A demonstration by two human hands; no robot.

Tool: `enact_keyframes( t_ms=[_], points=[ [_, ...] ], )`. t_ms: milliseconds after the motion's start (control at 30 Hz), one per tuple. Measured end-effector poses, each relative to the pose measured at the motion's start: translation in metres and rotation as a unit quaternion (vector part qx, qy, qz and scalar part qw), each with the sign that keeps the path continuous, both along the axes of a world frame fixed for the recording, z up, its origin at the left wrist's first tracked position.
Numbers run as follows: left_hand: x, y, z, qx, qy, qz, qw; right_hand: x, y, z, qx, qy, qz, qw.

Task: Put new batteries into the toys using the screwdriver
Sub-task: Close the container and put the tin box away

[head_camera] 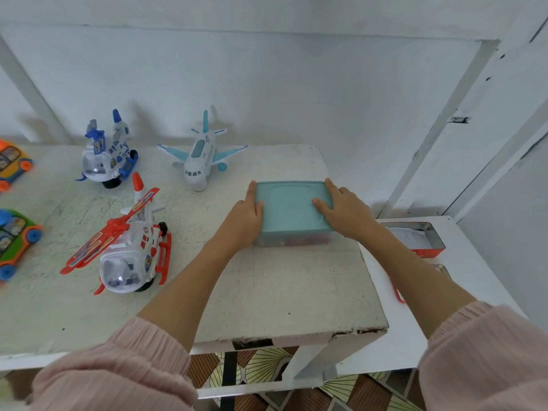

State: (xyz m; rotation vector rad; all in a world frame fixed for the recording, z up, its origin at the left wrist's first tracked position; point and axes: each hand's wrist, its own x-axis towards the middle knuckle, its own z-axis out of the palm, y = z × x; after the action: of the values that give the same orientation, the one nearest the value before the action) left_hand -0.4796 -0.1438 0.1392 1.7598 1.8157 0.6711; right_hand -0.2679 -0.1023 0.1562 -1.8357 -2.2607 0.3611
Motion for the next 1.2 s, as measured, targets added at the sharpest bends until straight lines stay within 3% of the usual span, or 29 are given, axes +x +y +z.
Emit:
enact_keyframes(
  t_ms=[267, 467, 733, 900, 1000, 1200],
  points=[
    [0.002, -0.002, 0.008, -0.034, 0.022, -0.002, 0.999, 0.000, -0.001, 0.000, -0.016, -0.007, -0.002, 1.000],
    [0.000, -0.004, 0.010, -0.041, 0.001, -0.013, 0.999, 0.003, 0.000, 0.002, -0.046, 0.086, -0.016, 0.995],
    [0.000, -0.005, 0.013, -0.053, -0.013, -0.016, 0.998, -0.002, 0.011, 0.007, -0.009, 0.027, -0.042, 0.999],
    [-0.004, -0.007, 0.009, -0.043, -0.033, -0.011, 0.998, 0.004, 0.008, -0.001, -0.019, 0.117, -0.034, 0.992],
    [-0.003, -0.011, 0.007, -0.030, -0.067, -0.002, 0.997, 0.012, 0.002, -0.004, -0.036, 0.253, -0.048, 0.966],
    [0.011, -0.013, 0.003, -0.010, -0.138, 0.025, 0.990, 0.032, -0.009, -0.010, -0.022, 0.379, -0.085, 0.921]
  ],
)
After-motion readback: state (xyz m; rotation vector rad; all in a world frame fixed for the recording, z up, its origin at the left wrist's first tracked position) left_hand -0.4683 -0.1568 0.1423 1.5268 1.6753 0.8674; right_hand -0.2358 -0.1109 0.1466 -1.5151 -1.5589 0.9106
